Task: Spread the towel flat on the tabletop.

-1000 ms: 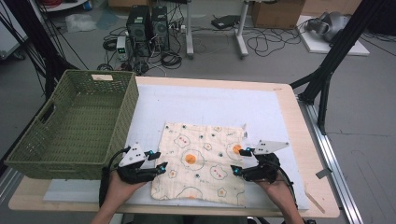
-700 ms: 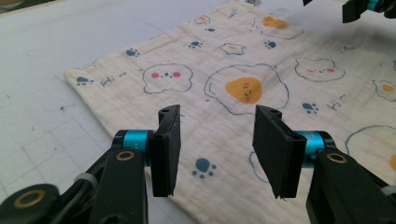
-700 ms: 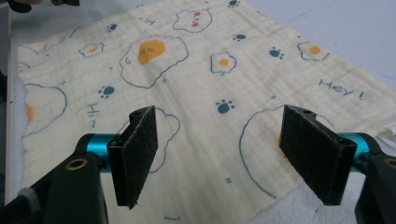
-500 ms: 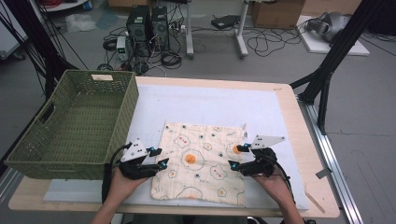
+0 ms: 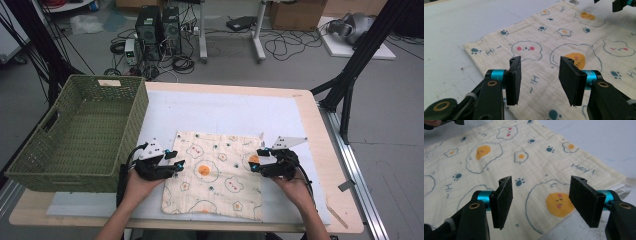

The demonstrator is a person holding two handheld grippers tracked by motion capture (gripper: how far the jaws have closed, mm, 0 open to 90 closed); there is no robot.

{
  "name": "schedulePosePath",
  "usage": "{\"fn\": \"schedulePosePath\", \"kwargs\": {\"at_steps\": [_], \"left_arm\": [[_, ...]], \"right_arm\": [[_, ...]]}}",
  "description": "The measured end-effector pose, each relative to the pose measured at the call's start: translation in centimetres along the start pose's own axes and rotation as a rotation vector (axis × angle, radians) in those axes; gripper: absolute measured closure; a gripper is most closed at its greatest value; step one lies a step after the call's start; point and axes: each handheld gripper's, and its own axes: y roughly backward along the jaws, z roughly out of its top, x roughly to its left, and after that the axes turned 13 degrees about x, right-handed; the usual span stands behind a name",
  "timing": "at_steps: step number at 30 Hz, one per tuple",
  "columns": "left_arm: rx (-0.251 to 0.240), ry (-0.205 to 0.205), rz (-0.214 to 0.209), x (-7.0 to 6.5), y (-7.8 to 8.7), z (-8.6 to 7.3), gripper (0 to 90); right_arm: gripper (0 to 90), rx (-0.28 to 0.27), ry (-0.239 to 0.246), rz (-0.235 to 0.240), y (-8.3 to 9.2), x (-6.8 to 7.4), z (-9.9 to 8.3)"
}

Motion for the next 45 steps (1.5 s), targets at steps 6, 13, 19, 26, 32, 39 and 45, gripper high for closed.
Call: {"fn": "schedulePosePath", "kwargs": {"at_steps": [6,13,19,26,32,39,45], "left_arm": [[-0.006,0.008,-0.002,0.4,-0.7,1.2,54.8],[-0.015,0.047,0.008,1.1,-1.3,2.2,52.8],[-0.023,0.057,0.019,1.9,-1.3,3.6,52.8],[-0.015,0.097,0.037,3.0,-1.8,4.1,52.8],[-0.006,0.142,0.070,3.9,-2.7,4.3,53.3],[0.052,0.154,0.134,4.9,-3.9,3.8,53.4],[0.066,0.177,0.170,5.3,-4.8,3.6,56.0]], "right_arm": [[35.9,-0.005,0.001,-0.014,-0.4,-0.9,0.9],[35.1,0.003,0.001,-0.014,-0.1,-1.4,1.9],[34.9,-0.003,-0.001,-0.024,0.4,-2.0,2.5],[35.0,0.001,0.002,-0.042,0.9,-2.7,3.5],[36.4,0.004,0.001,-0.070,1.2,-3.6,4.6],[36.7,0.026,-0.020,-0.086,0.2,-4.4,4.3],[38.4,0.048,-0.054,-0.101,-0.6,-5.2,3.6]]}}
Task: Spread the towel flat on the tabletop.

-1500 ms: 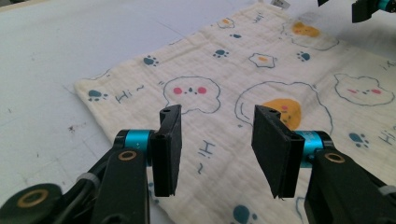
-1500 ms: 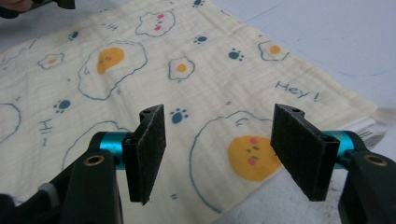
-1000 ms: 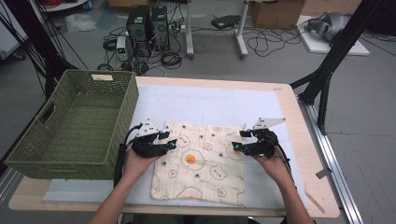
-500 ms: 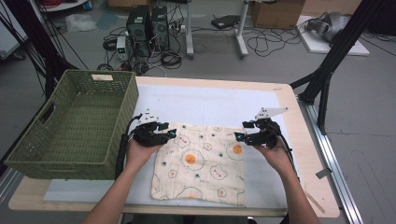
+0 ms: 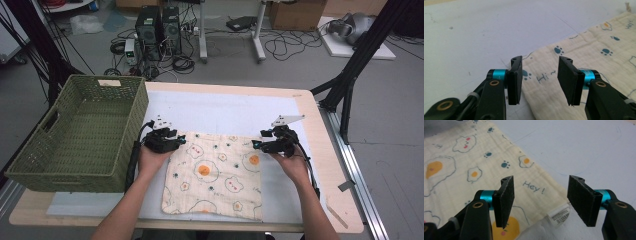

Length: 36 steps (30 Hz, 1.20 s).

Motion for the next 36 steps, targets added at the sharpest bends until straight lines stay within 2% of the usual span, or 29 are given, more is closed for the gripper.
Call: {"fn": "schedulePosePath", "kwargs": {"at_steps": [3,6,10,12,13,16,20,23,27,30,36], "left_arm": [[0.027,0.019,0.013,0.2,-0.8,-0.2,56.6],[0.064,0.002,0.058,0.2,-1.2,-0.3,57.6],[0.073,0.017,0.073,0.5,-1.3,-0.4,61.2],[0.076,0.009,0.082,0.5,-1.3,-0.4,64.4],[0.073,0.006,0.081,0.5,-1.3,-0.4,65.2],[0.075,-0.003,0.078,0.3,-1.3,-0.3,71.3],[0.077,-0.026,0.064,0.0,-1.4,-0.3,81.9],[0.077,-0.028,0.056,0.0,-1.4,-0.3,85.4],[0.074,-0.018,0.047,0.1,-1.4,-0.3,86.7],[0.067,-0.008,0.035,0.3,-1.2,-0.4,87.0],[0.019,0.008,0.019,0.4,-0.5,-0.2,87.1]], "right_arm": [[39.4,0.021,-0.010,-0.005,-0.5,-0.4,-0.2],[40.7,0.047,-0.010,-0.018,-1.2,-0.5,-0.2],[42.4,0.078,-0.020,-0.022,-2.0,-0.7,-0.3],[44.7,0.089,-0.025,-0.028,-2.3,-0.7,-0.3],[46.2,0.097,-0.027,-0.044,-2.5,-0.7,-0.3],[52.4,0.133,-0.029,-0.050,-3.1,-0.7,-0.4],[65.1,0.143,-0.023,-0.066,-3.1,-0.5,-0.3],[73.2,0.137,-0.024,-0.044,-3.0,-0.7,-0.3],[82.9,0.123,-0.056,0.006,-3.1,-0.9,-0.5],[86.1,0.113,-0.058,0.028,-2.9,-0.9,-0.5],[86.5,0.094,-0.029,0.024,-1.8,-0.6,-0.2]]}}
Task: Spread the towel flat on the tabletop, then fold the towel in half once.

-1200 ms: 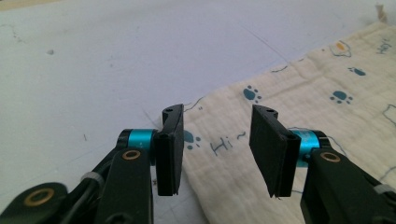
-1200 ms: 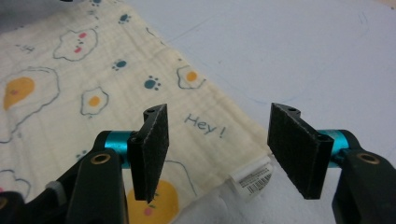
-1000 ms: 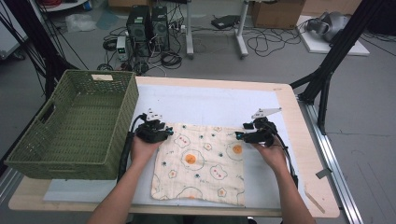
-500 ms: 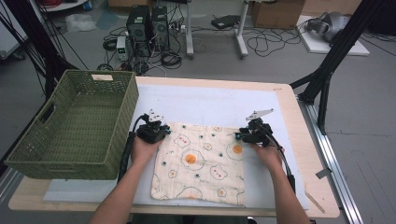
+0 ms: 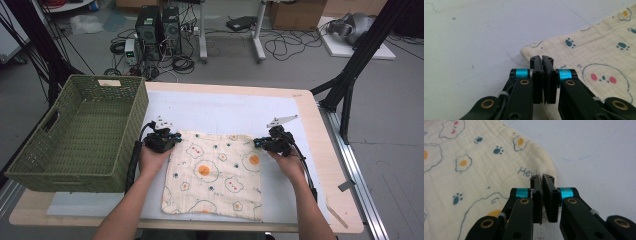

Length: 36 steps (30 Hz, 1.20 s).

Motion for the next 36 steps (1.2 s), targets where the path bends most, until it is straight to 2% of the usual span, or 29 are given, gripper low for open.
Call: {"fn": "schedulePosePath", "kwargs": {"at_steps": [7,10,13,17,19,22,28,36], "left_arm": [[-0.042,-0.006,-0.019,-0.2,1.2,0.2,87.1],[-0.057,-0.026,-0.017,-0.4,1.9,0.2,87.1],[-0.095,-0.016,-0.027,-0.5,2.7,0.1,87.1],[-0.123,-0.041,-0.032,-1.1,3.6,-0.1,87.1],[-0.130,-0.052,-0.031,-1.2,4.0,-0.3,87.1],[-0.146,-0.057,-0.037,-1.3,4.6,-1.0,87.1],[-0.170,-0.080,-0.042,-2.1,5.7,-2.2,87.1],[-0.178,-0.100,-0.060,-3.1,7.1,-4.3,87.0]], "right_arm": [[86.5,-0.041,0.008,0.023,1.2,0.4,0.0],[86.5,-0.063,0.006,0.043,1.8,0.7,-0.2],[86.6,-0.088,0.003,0.059,2.4,0.9,-0.3],[86.5,-0.103,0.008,0.080,3.2,1.5,-0.5],[86.5,-0.109,0.018,0.085,3.7,1.9,-0.6],[86.5,-0.152,0.026,0.095,4.4,2.6,-1.3],[86.5,-0.155,0.024,0.120,4.5,3.6,-3.1],[86.5,-0.182,0.071,0.154,5.0,5.6,-4.5]]}}
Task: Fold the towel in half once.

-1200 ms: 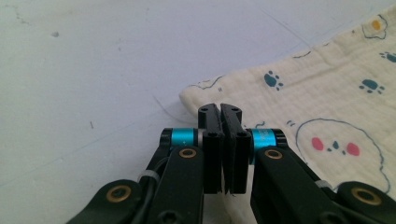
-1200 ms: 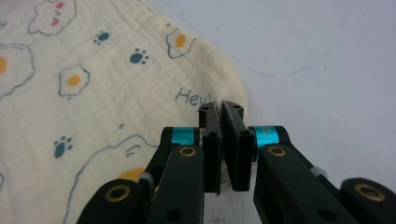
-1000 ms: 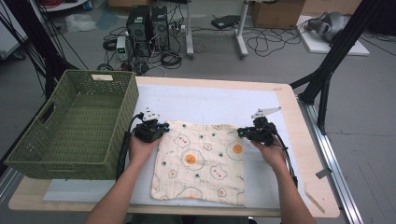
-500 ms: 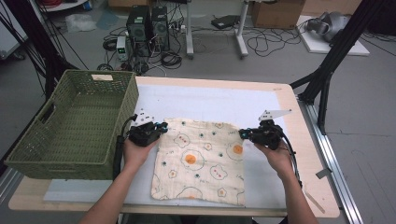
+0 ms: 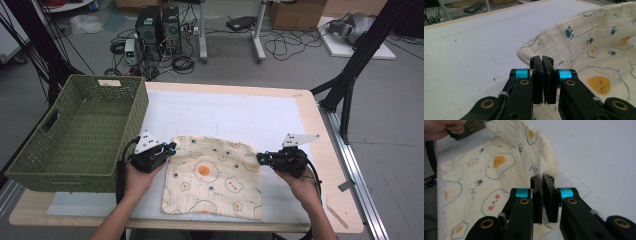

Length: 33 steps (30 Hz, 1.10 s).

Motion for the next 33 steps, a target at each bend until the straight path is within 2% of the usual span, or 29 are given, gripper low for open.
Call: {"fn": "schedulePosePath", "kwargs": {"at_steps": [8,11,15,19,21,24,27,29,33], "left_arm": [[0.006,-0.030,-0.012,-1.8,1.7,-2.1,86.9],[0.025,-0.049,-0.017,-2.3,2.1,-2.7,86.9],[0.048,-0.040,-0.055,-2.6,2.5,-3.8,86.1],[0.057,-0.033,-0.066,-2.5,3.3,-4.5,80.6],[0.056,-0.024,-0.081,-2.5,3.9,-4.5,73.9],[0.049,-0.042,-0.088,-2.8,4.7,-4.5,71.0],[0.044,-0.064,-0.083,-3.0,5.1,-4.2,69.2],[0.048,-0.076,-0.075,-3.0,4.7,-3.9,68.4],[0.059,-0.068,-0.055,-2.5,3.0,-3.2,67.0]], "right_arm": [[86.4,0.028,0.036,0.034,-0.2,2.0,-2.2],[86.3,0.047,0.045,0.045,-0.4,2.7,-3.0],[84.9,0.073,0.059,0.061,-0.2,3.4,-3.8],[77.9,0.068,0.074,0.082,0.4,3.9,-4.3],[74.4,0.063,0.080,0.111,0.8,4.2,-4.4],[70.5,0.061,0.093,0.108,1.4,4.4,-4.4],[67.9,0.038,0.087,0.088,1.8,4.2,-4.0],[65.5,0.030,0.077,0.071,1.7,3.9,-3.5],[60.4,0.048,0.064,0.016,0.7,2.7,-2.5]]}}
